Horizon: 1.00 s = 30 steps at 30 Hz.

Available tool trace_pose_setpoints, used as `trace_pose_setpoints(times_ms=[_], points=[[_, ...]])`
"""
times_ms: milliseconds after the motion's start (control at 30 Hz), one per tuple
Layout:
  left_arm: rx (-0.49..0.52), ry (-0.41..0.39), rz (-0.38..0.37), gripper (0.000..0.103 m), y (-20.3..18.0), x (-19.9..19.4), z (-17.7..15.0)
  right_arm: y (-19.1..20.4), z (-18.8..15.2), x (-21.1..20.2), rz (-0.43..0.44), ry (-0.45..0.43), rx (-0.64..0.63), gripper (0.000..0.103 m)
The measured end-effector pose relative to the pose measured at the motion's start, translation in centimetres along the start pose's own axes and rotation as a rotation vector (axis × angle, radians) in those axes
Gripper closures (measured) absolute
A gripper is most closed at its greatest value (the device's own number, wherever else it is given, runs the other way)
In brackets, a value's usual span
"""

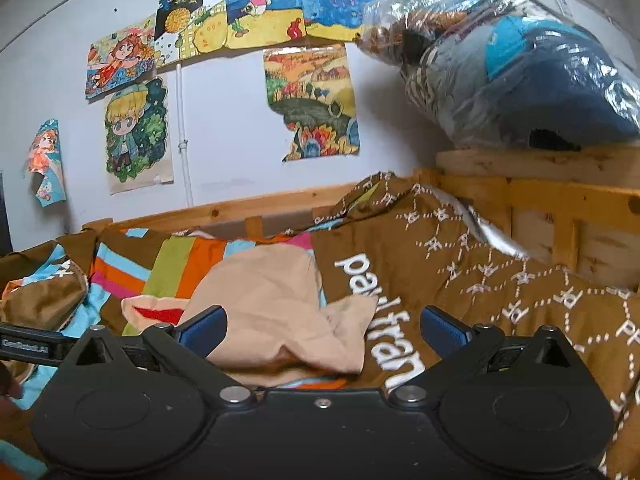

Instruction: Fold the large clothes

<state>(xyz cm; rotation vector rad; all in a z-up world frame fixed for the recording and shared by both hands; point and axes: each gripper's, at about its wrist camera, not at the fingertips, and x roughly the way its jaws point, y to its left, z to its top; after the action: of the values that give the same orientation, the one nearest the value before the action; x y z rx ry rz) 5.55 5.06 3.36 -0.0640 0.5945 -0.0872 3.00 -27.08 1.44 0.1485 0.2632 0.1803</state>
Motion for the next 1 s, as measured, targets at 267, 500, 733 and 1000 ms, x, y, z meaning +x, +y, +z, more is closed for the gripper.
trace_pose_setpoints(times_ms=[267, 500, 733, 1000], points=[[-0.046, 0.023, 0.015, 0.001, 0.8, 1.2, -0.6, -0.1, -1.3, 1.2, -0.019, 0.087, 0.010, 0.001], [-0.052, 0.041, 0.024, 0.001, 1.1, 1.7, -1.0, 0.1, -1.9, 2.2, -0.011, 0.123, 0.000, 0.001], [-0.050, 0.038, 0.023, 0.001, 1.1, 1.7, -1.0, -0.2, -1.9, 2.3, -0.020, 0.123, 0.007, 0.001], [-0.049, 0.034, 0.025, 0.001, 1.0, 1.6, -1.0, -0.3, -1.9, 2.3, -0.022, 0.122, 0.009, 0.001]])
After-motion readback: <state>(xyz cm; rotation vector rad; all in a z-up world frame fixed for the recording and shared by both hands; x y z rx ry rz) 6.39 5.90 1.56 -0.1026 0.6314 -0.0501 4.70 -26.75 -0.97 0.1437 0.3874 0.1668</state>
